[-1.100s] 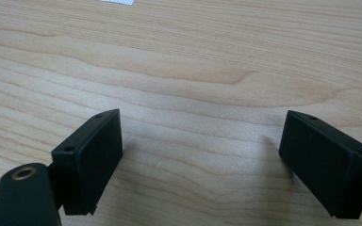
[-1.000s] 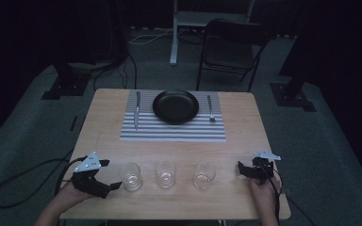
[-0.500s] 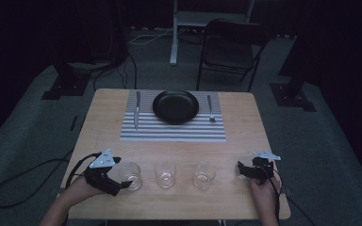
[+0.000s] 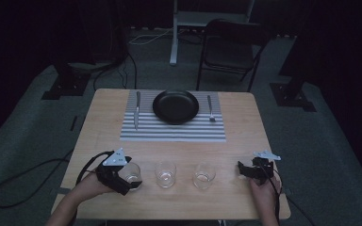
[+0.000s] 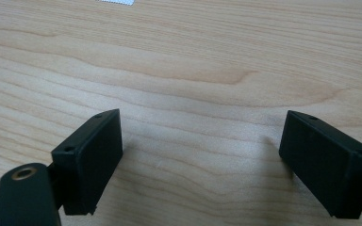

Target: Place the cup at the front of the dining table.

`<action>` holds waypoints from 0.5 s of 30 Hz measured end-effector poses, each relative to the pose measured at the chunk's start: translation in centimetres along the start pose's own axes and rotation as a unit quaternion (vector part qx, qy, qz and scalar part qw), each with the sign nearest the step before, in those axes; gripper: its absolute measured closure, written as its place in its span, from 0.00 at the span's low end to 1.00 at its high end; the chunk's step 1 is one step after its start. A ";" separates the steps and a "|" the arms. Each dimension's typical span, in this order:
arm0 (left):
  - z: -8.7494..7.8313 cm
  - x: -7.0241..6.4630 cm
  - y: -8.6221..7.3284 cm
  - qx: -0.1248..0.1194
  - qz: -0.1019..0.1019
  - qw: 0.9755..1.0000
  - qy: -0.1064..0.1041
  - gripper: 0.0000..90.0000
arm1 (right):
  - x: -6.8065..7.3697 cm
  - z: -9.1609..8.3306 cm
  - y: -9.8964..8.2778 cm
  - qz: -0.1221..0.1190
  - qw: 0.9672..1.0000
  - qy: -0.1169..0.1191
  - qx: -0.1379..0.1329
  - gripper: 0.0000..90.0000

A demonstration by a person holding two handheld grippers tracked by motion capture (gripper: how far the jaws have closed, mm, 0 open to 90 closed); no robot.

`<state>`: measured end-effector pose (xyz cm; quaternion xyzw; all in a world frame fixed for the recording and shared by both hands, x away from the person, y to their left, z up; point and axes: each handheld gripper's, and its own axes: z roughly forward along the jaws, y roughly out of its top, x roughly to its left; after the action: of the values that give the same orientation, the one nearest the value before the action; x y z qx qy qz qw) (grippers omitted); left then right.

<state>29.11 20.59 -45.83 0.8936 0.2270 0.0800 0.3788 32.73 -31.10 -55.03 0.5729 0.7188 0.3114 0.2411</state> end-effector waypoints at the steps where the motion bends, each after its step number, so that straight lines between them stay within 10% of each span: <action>1: 0.1 0.0 0.1 0.001 0.001 1.000 0.001 0.02 | 0.0 0.0 0.0 0.000 1.000 0.000 0.000 0.15; 15: 1.7 -0.3 2.4 0.029 0.028 0.999 -0.021 0.02 | 0.0 0.0 0.0 0.000 1.000 0.000 0.000 0.15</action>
<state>30.19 17.89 -45.24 0.9116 0.1966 0.0652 0.3551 32.73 -31.10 -55.02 0.5728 0.7189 0.3113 0.2411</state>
